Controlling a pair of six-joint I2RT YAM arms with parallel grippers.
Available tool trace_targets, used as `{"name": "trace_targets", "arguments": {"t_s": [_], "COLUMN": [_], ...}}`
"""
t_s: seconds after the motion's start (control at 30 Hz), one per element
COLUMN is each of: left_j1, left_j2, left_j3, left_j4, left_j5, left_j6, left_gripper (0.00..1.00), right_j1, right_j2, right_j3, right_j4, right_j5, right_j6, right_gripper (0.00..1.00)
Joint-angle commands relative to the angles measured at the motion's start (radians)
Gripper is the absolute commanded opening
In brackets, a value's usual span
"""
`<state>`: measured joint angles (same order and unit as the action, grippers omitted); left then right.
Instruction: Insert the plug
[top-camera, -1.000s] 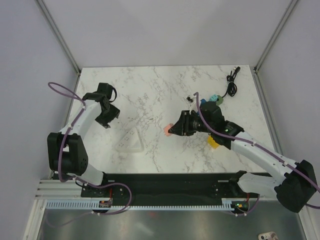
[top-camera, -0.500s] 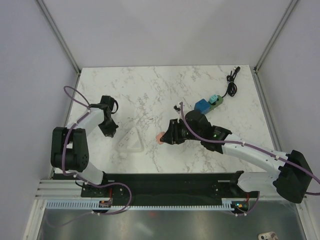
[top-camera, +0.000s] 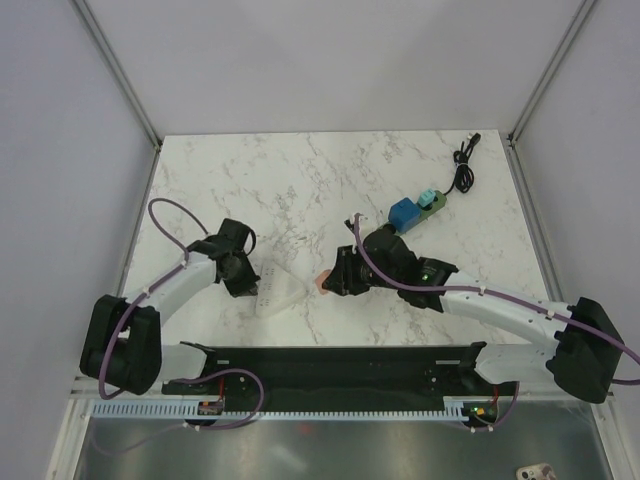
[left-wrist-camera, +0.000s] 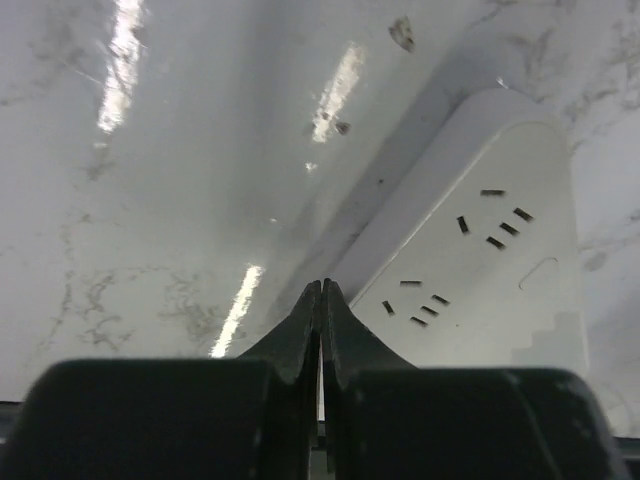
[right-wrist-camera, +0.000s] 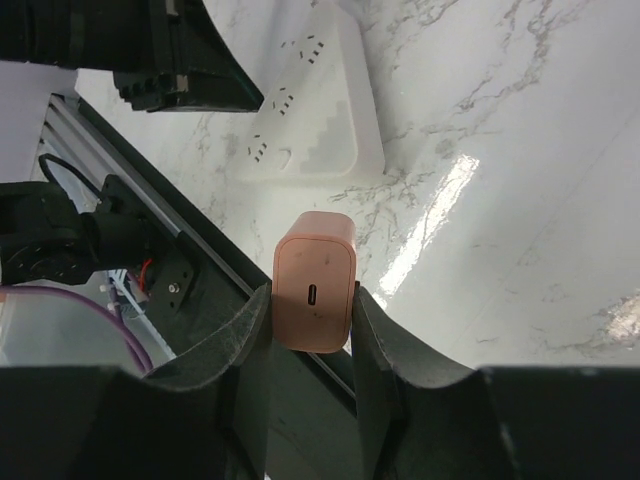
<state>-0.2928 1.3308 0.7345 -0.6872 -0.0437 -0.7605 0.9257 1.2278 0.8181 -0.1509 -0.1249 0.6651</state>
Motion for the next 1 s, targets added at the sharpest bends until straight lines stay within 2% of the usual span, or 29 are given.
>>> {"name": "trace_targets", "arguments": {"t_s": [0.0, 0.13, 0.2, 0.3, 0.37, 0.5, 0.53, 0.6, 0.63, 0.7, 0.73, 0.77, 0.83, 0.9, 0.93, 0.97], "left_j1": [-0.042, -0.117, -0.137, -0.135, -0.123, -0.001, 0.086, 0.176, 0.238, 0.289, 0.328, 0.381, 0.423, 0.425, 0.426, 0.426], "left_j2": [-0.059, -0.093, -0.093, -0.096, -0.101, -0.113, -0.119, -0.124, -0.125, -0.128, -0.128, -0.121, -0.111, -0.102, -0.096, -0.091], "left_j3": [-0.056, -0.101, -0.109, -0.069, 0.003, 0.103, 0.118, 0.126, 0.129, 0.126, 0.121, 0.112, 0.100, 0.094, 0.086, 0.085], "left_j4": [0.126, 0.277, 0.302, 0.289, 0.206, 0.138, 0.138, 0.138, 0.138, 0.143, 0.147, 0.153, 0.173, 0.190, 0.204, 0.209], "left_j5": [0.103, 0.162, 0.176, 0.171, 0.121, 0.119, 0.180, 0.249, 0.293, 0.326, 0.382, 0.418, 0.497, 0.508, 0.516, 0.518], "left_j6": [-0.117, -0.218, -0.240, -0.228, -0.182, -0.036, -0.013, 0.045, 0.062, 0.095, 0.102, 0.105, 0.107, 0.089, 0.086, 0.089], "left_gripper": [0.02, 0.02, 0.02, 0.02, 0.02, 0.02, 0.02, 0.02, 0.07, 0.15, 0.39, 0.50, 0.67, 0.78, 0.88, 0.89], "right_j1": [0.001, 0.001, 0.001, 0.008, 0.025, 0.097, 0.107, 0.133, 0.143, 0.177, 0.186, 0.191, 0.206, 0.216, 0.217, 0.220], "right_j2": [0.007, 0.028, 0.059, 0.116, 0.177, 0.303, 0.347, 0.387, 0.427, 0.470, 0.490, 0.530, 0.580, 0.604, 0.620, 0.625], "right_j3": [0.059, 0.121, 0.147, 0.206, 0.271, 0.412, 0.455, 0.490, 0.528, 0.567, 0.604, 0.619, 0.657, 0.676, 0.691, 0.697], "right_j4": [-0.048, -0.119, -0.157, -0.194, -0.216, -0.318, -0.326, -0.329, -0.328, -0.328, -0.328, -0.328, -0.335, -0.345, -0.348, -0.348], "right_j5": [0.086, 0.182, 0.235, 0.266, 0.312, 0.434, 0.465, 0.490, 0.504, 0.550, 0.553, 0.550, 0.539, 0.538, 0.538, 0.535], "right_j6": [-0.025, -0.036, -0.033, -0.007, 0.008, 0.030, 0.036, 0.041, 0.034, -0.005, -0.018, -0.028, -0.039, -0.038, -0.041, -0.048], "right_gripper": [0.00, 0.00, 0.00, 0.00, 0.00, 0.00, 0.00, 0.00, 0.00, 0.00, 0.00, 0.00, 0.00, 0.00, 0.00, 0.00]}}
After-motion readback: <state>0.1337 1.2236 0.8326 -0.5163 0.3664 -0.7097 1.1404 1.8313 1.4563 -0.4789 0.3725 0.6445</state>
